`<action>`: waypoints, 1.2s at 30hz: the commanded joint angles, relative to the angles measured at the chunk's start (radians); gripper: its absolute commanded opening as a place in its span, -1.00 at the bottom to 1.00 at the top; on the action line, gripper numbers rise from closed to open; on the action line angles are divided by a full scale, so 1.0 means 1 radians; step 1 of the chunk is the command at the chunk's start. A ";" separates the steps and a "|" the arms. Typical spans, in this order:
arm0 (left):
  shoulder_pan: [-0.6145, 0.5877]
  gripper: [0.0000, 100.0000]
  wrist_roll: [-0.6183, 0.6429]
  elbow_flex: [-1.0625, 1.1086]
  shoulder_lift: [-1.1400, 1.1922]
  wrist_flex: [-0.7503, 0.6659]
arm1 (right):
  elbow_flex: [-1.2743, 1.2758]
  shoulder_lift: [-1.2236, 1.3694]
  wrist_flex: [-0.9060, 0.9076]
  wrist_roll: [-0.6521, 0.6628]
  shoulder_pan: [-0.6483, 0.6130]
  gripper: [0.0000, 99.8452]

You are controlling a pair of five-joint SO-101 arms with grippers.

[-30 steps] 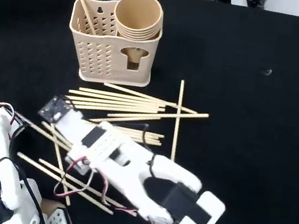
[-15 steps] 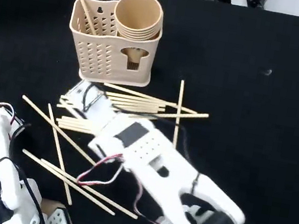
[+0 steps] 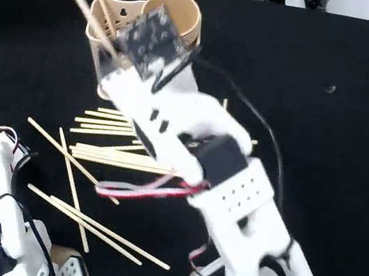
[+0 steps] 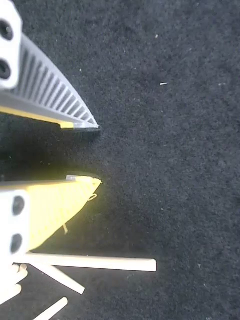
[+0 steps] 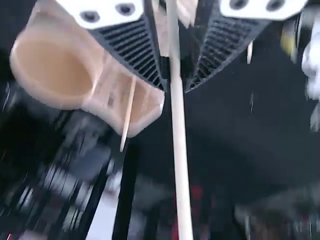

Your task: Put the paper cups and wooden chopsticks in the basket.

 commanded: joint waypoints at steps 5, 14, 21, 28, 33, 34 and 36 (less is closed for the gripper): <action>-0.005 -0.68 0.009 -0.005 -0.029 -0.014 | -0.383 0.309 -0.279 0.003 0.038 -0.98; -0.004 -0.68 0.009 -0.005 -0.029 -0.014 | -0.748 0.641 -0.359 0.003 0.040 -0.98; -0.004 -0.68 0.009 -0.005 -0.029 -0.015 | -0.852 0.808 -0.351 0.003 0.089 -0.98; -0.004 -0.68 0.009 -0.005 -0.029 -0.015 | -0.852 0.863 -0.275 -0.081 0.109 -0.98; -0.004 -0.68 0.009 -0.005 -0.029 -0.015 | -0.852 0.865 -0.232 -0.241 0.109 -0.98; -0.004 -0.68 0.009 -0.004 -0.029 -0.015 | -0.852 0.865 -0.226 -0.241 0.109 -0.98; -0.004 -0.68 0.009 -0.004 -0.029 -0.015 | -0.851 0.866 -0.216 -0.232 0.109 -0.98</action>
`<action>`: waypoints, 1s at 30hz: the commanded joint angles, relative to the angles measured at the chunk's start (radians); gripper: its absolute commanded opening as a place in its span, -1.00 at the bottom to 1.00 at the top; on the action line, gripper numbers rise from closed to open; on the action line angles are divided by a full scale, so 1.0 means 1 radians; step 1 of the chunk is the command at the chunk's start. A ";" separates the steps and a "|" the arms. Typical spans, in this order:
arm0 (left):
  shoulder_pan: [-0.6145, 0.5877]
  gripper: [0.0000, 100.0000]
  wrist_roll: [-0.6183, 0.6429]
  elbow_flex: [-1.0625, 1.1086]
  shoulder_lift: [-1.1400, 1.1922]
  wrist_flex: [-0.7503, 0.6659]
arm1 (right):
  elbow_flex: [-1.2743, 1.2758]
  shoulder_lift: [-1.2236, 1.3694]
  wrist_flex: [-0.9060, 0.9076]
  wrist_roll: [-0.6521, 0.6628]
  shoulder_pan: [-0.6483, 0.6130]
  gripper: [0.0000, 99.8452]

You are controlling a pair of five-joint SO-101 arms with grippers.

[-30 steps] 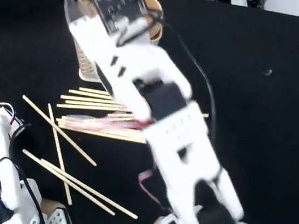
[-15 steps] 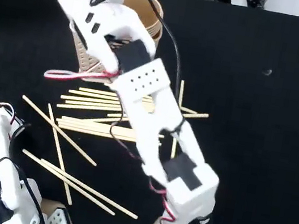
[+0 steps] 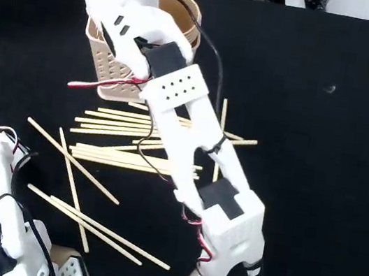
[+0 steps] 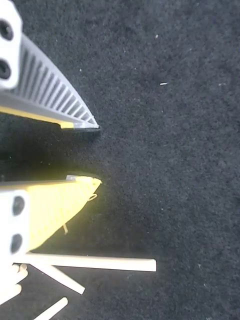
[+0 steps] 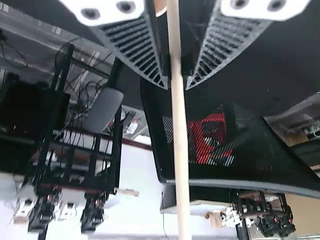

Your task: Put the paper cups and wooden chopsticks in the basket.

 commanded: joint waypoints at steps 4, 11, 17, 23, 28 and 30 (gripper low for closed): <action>-0.004 -0.68 0.009 -0.004 -0.029 -0.015 | -0.064 -0.015 0.063 0.031 0.021 -0.98; -0.004 -0.68 0.009 -0.004 -0.029 -0.015 | -0.045 -0.008 0.091 0.031 0.021 -0.97; -0.004 -0.68 0.009 -0.004 -0.029 -0.015 | -0.024 -0.007 0.114 0.025 0.021 -0.76; -0.004 -0.68 0.009 -0.004 -0.029 -0.015 | -0.082 -0.051 0.203 0.029 0.023 -0.72; -0.004 -0.68 0.009 -0.004 -0.029 -0.015 | -0.096 -0.131 0.278 0.029 0.023 -0.72; -0.004 -0.68 0.009 -0.004 -0.029 -0.015 | -0.096 -0.189 0.359 0.031 0.023 -0.72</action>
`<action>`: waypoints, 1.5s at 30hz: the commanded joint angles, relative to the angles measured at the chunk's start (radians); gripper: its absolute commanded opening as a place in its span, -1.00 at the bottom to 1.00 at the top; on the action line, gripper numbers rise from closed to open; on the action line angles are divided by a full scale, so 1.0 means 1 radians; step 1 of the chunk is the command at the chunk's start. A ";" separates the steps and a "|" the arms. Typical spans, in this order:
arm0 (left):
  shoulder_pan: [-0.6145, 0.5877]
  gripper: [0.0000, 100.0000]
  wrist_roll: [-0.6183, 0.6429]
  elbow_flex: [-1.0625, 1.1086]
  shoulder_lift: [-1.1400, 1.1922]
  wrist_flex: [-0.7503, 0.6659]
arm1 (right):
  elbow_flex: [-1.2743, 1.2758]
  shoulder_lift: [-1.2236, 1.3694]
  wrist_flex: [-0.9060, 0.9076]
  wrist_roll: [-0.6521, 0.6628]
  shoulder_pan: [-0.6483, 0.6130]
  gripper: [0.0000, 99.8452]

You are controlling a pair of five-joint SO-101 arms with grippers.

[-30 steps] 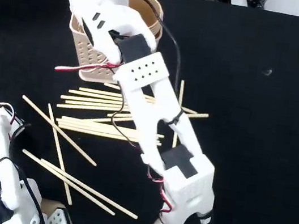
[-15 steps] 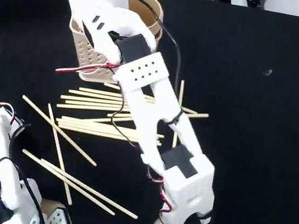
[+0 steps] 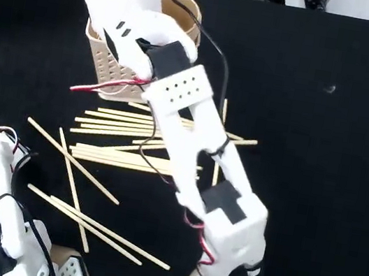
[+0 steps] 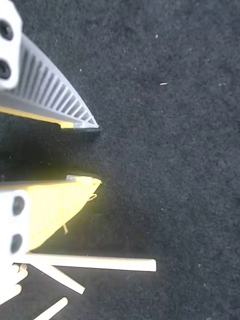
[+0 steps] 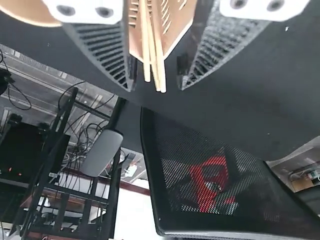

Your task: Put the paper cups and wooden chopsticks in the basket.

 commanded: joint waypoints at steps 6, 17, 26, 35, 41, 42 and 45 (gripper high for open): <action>-0.004 -0.68 0.009 -0.004 -0.029 -0.015 | -0.051 -0.325 0.473 0.011 0.037 -0.72; -0.004 -0.68 0.009 -0.004 -0.029 -0.015 | -0.051 -0.446 0.882 0.011 0.224 -0.72; -0.004 -0.68 0.009 -0.004 -0.029 -0.015 | 0.222 -0.464 0.968 0.012 0.390 -0.72; -0.004 -0.68 0.009 -0.004 -0.029 -0.015 | 0.920 -0.621 0.632 0.060 0.460 -0.72; -0.004 -0.68 0.009 -0.004 -0.029 -0.015 | 1.345 -0.656 0.305 0.103 0.499 -0.72; -0.004 -0.68 0.009 -0.004 -0.029 -0.015 | 1.391 -0.647 0.256 0.124 0.506 -0.72; -0.004 -0.68 0.009 -0.004 -0.029 -0.015 | 1.484 -0.607 0.121 0.146 0.520 -0.72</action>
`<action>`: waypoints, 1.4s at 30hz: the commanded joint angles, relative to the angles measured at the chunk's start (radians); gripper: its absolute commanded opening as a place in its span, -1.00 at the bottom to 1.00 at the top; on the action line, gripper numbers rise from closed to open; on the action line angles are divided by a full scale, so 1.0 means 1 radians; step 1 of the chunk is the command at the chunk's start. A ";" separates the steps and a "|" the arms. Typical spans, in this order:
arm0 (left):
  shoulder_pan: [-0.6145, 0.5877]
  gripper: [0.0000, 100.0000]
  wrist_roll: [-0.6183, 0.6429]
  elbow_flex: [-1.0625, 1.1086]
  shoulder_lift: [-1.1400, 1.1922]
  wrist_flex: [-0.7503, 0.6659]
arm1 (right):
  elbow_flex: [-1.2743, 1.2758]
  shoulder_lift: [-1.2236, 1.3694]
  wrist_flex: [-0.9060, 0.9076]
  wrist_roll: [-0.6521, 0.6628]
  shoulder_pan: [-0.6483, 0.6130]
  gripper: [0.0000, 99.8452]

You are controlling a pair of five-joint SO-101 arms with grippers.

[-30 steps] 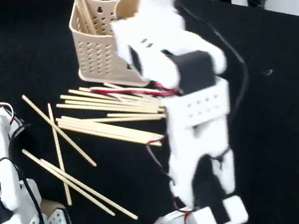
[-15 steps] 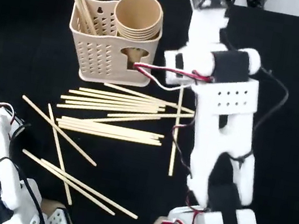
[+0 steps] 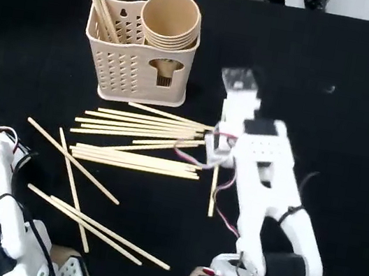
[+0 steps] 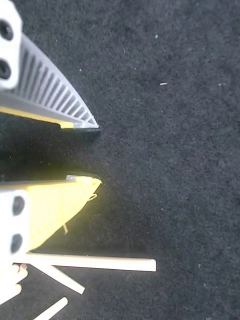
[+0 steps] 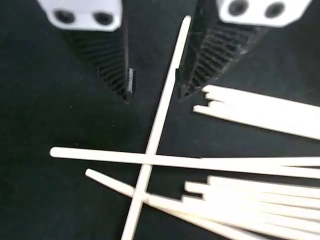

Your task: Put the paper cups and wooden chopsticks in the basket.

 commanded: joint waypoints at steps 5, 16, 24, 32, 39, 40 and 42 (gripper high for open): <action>-0.004 -0.68 0.009 -0.004 -0.029 -0.015 | 0.039 0.053 -0.235 0.026 0.028 -0.72; -0.004 -0.68 0.009 -0.004 -0.029 -0.015 | -0.131 0.165 -0.247 0.130 0.046 -0.72; -0.004 -0.68 0.009 -0.004 -0.029 -0.015 | -0.170 0.303 -0.143 0.052 0.048 -0.72; -0.004 -0.68 0.009 -0.004 -0.029 -0.015 | -0.162 0.303 -0.092 0.041 0.046 -0.72; -0.004 -0.68 0.009 -0.004 -0.029 -0.015 | -0.179 0.282 -0.006 0.140 0.038 -0.72; -0.004 -0.68 0.009 -0.004 -0.029 -0.015 | -0.177 0.278 0.003 0.163 0.031 -0.72; -0.004 -0.68 0.009 -0.004 -0.029 -0.015 | -0.170 0.282 0.006 0.212 0.025 -0.72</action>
